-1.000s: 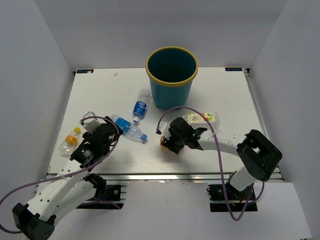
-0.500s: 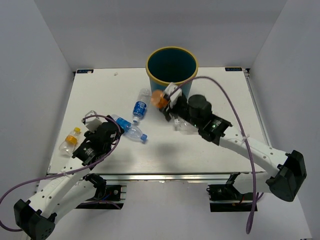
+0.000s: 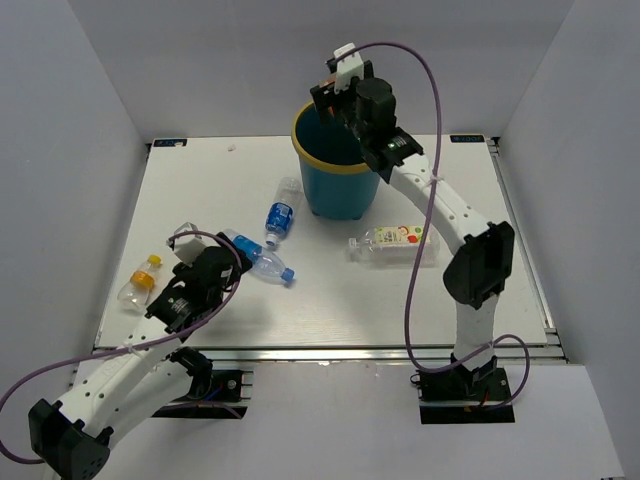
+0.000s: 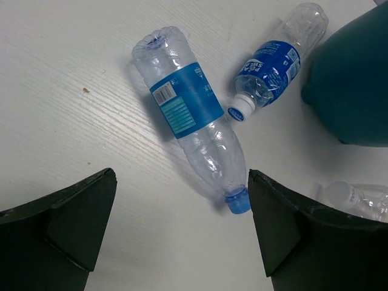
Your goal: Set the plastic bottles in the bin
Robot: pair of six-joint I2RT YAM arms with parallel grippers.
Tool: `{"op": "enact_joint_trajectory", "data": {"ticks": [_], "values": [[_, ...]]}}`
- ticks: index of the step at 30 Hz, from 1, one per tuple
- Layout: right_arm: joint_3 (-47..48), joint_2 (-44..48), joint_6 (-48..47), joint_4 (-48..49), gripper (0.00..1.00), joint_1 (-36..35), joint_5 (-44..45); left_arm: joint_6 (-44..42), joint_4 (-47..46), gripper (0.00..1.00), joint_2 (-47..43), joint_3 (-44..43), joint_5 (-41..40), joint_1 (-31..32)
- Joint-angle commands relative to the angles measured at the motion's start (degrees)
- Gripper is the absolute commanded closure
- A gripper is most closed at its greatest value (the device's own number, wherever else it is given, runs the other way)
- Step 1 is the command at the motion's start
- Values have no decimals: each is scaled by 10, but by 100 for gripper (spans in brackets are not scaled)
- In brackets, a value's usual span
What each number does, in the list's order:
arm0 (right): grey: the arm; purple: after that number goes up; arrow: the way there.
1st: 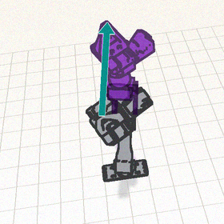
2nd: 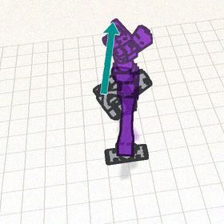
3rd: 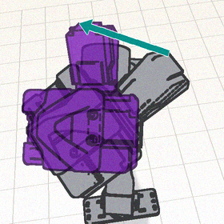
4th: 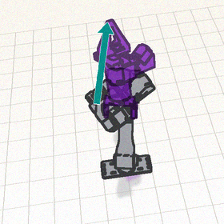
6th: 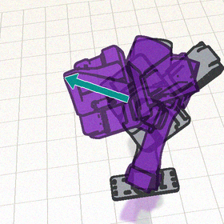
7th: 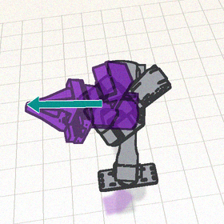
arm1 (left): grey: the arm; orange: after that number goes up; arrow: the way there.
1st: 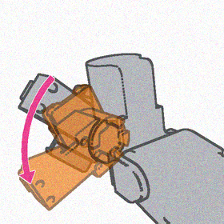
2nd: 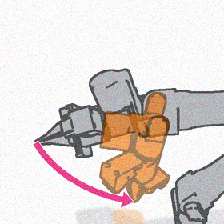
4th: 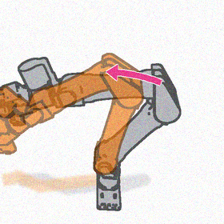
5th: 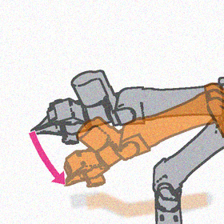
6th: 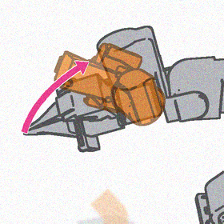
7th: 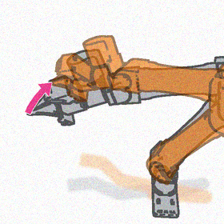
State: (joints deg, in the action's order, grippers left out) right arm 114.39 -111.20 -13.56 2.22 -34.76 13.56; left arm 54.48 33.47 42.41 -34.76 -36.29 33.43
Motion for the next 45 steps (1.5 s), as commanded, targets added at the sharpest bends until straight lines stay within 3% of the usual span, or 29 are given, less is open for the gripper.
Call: {"op": "enact_joint_trajectory", "data": {"ticks": [1,13,16,22,27,29,36,45], "values": [[61,-19,1,-99,11,-6,8,-9,-22,2,-10,10,16,-2],[-71,127,20,-42,11,-7,-28,2,-41,2,13,11,13,-2],[-165,200,34,-6,11,-7,-14,15,-46,2,24,12,18,-2],[-492,412,106,77,11,-7,61,46,-61,2,50,10,18,-2],[-746,605,308,116,11,-4,105,63,-79,2,75,4,26,-3],[-846,650,306,135,11,-5,89,68,-82,2,86,0,25,-4],[-861,766,244,86,11,-2,183,120,-68,2,118,-8,13,-5],[-862,753,221,68,11,-2,209,132,-111,2,185,-32,-49,-6]]}}
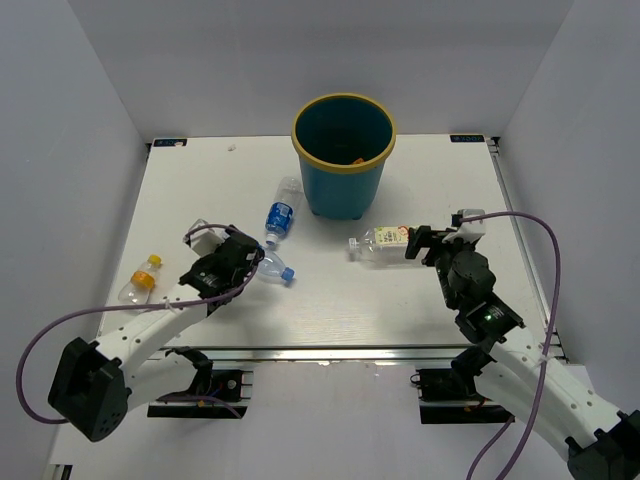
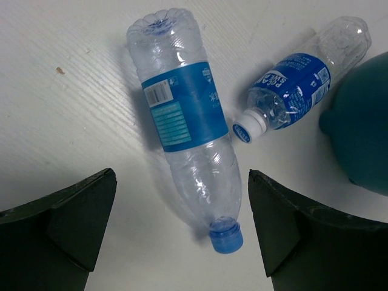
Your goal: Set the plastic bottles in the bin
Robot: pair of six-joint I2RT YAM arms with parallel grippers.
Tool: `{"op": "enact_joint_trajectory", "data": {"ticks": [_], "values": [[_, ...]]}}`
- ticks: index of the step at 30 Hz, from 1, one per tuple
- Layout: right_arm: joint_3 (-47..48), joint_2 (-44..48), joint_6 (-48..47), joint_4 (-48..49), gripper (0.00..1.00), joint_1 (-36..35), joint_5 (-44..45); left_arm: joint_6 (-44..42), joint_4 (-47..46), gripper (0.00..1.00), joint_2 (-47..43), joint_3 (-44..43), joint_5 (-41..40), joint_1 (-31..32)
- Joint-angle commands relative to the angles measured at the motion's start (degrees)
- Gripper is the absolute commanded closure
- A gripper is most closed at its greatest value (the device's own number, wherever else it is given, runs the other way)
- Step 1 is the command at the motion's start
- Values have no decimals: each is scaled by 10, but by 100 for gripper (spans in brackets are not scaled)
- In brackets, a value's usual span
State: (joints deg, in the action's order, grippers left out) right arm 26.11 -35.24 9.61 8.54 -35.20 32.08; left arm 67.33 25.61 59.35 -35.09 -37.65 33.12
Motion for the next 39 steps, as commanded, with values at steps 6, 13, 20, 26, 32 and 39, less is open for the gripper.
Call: {"op": "enact_joint_trajectory", "data": {"ticks": [6,13,20,26,32,39], "values": [[24,-17,-12,-2,10,2,26,-17,-40,2,131,-85,-4,-34],[25,-14,-12,-8,11,2,35,-25,0,2,271,-145,85,-74],[24,-14,-13,-9,11,2,40,-5,23,18,314,-148,105,-95],[25,-15,-13,-7,11,2,41,-1,45,40,184,-139,61,-95],[25,-17,-18,-3,11,2,44,-96,-42,46,48,-188,67,-95],[25,-13,-19,-6,11,2,45,-201,-162,50,149,-395,111,-94]]}}
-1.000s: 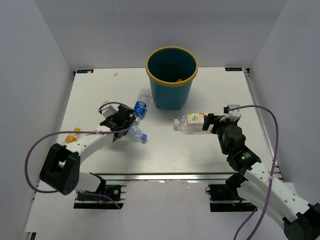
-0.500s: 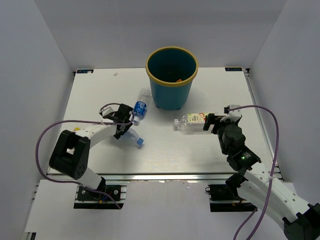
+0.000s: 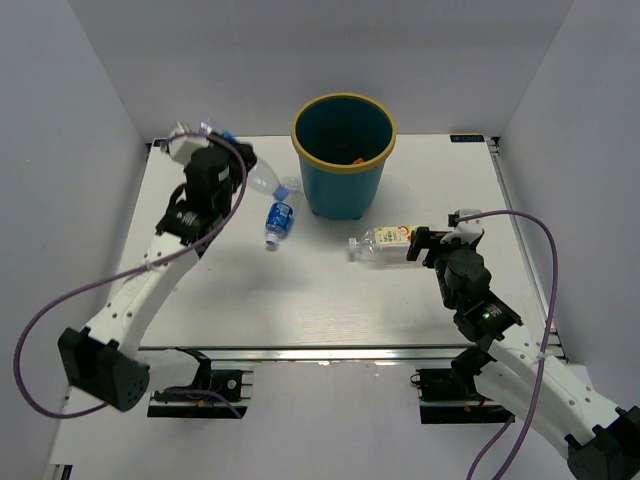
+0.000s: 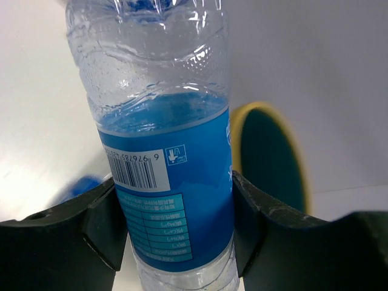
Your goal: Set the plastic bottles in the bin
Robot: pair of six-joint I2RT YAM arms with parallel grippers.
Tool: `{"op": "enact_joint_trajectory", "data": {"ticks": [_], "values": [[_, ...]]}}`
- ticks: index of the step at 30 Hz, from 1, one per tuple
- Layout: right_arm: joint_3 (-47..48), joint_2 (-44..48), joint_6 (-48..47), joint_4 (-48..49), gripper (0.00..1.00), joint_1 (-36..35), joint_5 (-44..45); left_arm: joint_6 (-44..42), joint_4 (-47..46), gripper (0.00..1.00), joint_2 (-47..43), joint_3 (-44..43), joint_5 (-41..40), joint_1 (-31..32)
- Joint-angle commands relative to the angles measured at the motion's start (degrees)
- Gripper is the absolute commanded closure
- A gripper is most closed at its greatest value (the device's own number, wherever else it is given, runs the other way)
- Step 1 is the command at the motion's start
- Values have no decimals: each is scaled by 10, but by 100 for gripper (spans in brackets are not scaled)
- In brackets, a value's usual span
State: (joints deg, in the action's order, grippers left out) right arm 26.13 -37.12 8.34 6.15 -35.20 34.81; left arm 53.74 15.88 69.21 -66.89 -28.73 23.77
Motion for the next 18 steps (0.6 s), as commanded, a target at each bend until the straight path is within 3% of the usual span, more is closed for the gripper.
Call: {"op": "enact_joint_trajectory", "data": {"ticks": [1,5,12,15,16,18], "values": [[25,7,-6,18,11,2,19,-79,-63,50,75,-110,26,0],[22,7,-7,22,11,3,25,-102,-94,51,221,-292,99,0],[26,-5,-6,16,11,3,23,-143,-105,47,407,-503,132,19],[27,-13,-6,16,11,4,23,-178,-70,18,465,-595,132,36],[28,-15,-7,15,11,4,23,-188,-50,2,475,-615,135,45],[29,-21,-7,14,11,4,23,-202,-39,2,484,-640,136,49]]}}
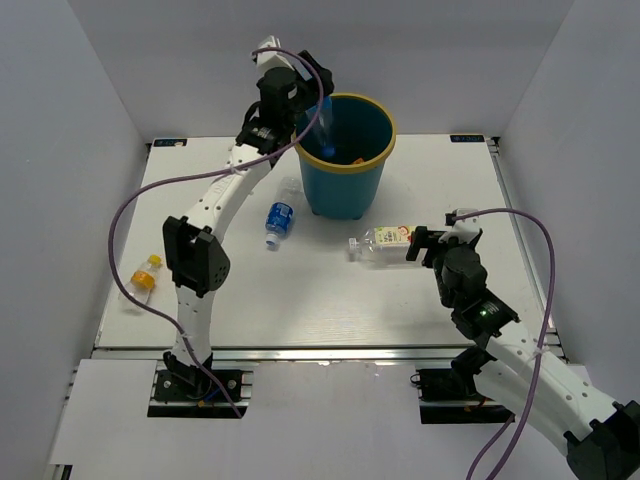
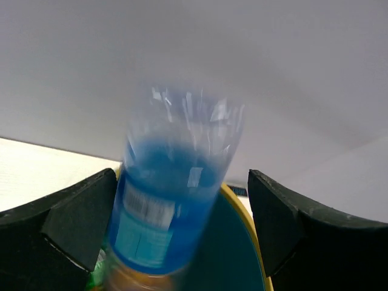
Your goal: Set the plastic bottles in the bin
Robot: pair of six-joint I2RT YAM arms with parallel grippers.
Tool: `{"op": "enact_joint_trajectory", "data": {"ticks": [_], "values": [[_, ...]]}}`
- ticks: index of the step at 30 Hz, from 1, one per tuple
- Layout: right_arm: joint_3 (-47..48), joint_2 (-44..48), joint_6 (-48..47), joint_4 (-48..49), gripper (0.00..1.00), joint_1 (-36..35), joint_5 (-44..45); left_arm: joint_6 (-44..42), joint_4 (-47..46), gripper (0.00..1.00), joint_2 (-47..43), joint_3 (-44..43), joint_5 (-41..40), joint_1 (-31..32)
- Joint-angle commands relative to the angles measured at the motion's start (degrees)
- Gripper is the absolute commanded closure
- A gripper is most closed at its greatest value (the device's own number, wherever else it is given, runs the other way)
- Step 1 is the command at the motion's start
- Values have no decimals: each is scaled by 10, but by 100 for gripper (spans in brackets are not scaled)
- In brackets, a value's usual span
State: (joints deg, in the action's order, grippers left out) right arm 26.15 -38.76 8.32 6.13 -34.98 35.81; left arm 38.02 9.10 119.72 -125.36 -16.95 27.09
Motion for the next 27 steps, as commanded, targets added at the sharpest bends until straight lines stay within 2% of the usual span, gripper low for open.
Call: {"op": "enact_joint_trajectory", "data": {"ticks": [1,6,12,16,17,20,21,22,24,27], "values": [[29,-6,-6,14,11,3,12,-51,28,2,-27,-54,20,16],[30,-13,-7,13,11,3,9,-71,27,2,-78,-11,14,17],[30,-6,-7,10,11,3,8,-105,49,2,-170,91,10,16],[27,0,-7,11,11,3,8,-112,74,2,-266,235,-5,16],[26,2,-8,11,11,3,8,-110,73,2,-291,315,-13,17],[23,4,-8,13,11,4,4,-83,56,2,-400,445,-51,16],[22,4,-8,15,11,4,3,-57,50,2,-453,534,-70,16],[22,4,-9,16,11,4,3,-42,39,2,-478,576,-74,16],[24,2,-8,16,11,4,3,-16,26,2,-519,689,-63,16],[22,3,-4,16,11,6,12,-15,7,2,-559,780,-13,16]]}}
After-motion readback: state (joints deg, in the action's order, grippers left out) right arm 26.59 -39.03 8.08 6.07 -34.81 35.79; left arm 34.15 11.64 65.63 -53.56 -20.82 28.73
